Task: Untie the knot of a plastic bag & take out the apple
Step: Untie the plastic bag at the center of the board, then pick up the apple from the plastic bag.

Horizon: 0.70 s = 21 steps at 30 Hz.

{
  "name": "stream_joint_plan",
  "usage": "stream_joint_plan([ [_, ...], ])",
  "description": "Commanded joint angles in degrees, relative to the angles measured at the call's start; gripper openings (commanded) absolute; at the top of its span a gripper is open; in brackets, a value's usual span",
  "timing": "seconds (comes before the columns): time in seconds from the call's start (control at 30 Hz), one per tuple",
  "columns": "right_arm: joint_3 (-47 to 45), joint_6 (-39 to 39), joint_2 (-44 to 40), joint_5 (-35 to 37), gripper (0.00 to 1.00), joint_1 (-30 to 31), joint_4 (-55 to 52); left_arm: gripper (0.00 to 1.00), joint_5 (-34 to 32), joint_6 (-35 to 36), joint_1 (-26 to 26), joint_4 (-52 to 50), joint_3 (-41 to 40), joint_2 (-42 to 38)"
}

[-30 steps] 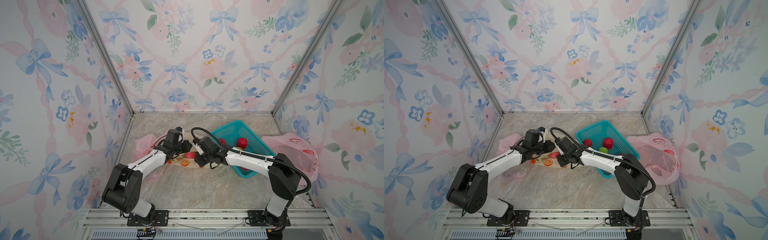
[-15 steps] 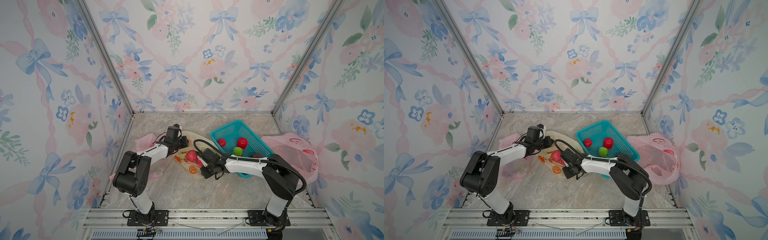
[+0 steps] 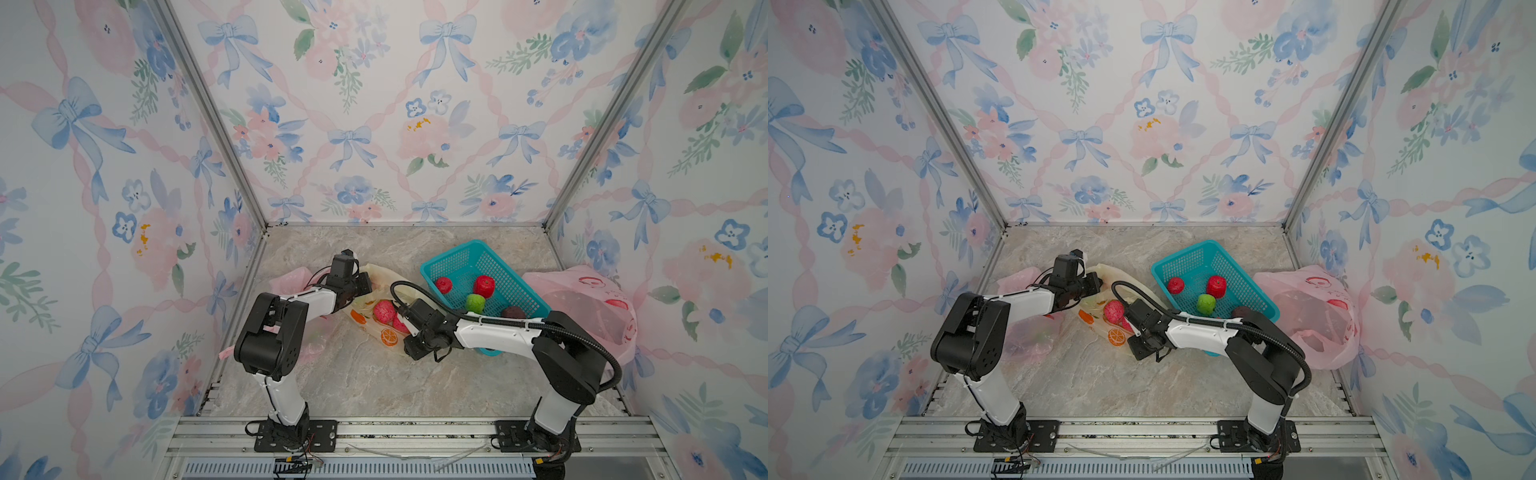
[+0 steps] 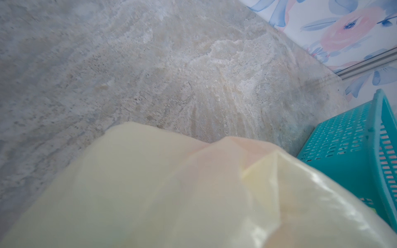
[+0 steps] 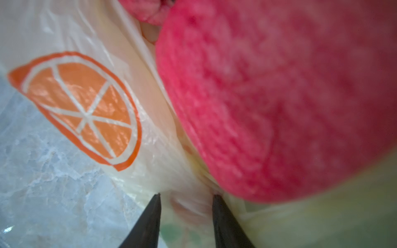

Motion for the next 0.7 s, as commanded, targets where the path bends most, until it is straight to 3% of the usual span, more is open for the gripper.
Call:
stream_joint_plan([
  [0.0, 1.6, -2.0, -5.8, -1.9, 0.49, -0.1, -1.7, 0.16, 0.1, 1.9, -1.6, -0.8, -0.5, -5.0],
  [0.23, 5.2, -3.5, -11.6, -2.9, 0.6, -1.2, -2.0, 0.32, -3.0, 4.0, -4.1, -5.8, -0.2, -14.8],
  [0.43, 8.8, -4.2, -9.7, -1.0, 0.66, -2.8, -3.4, 0.5, -6.4, 5.6, -4.5, -8.6, -3.1, -24.2],
  [0.67, 13.4, -4.0, -2.4, 5.4, 0.66, -3.0, -7.0, 0.54, -9.7, 6.2, -5.0, -15.0, -8.2, -34.7],
])
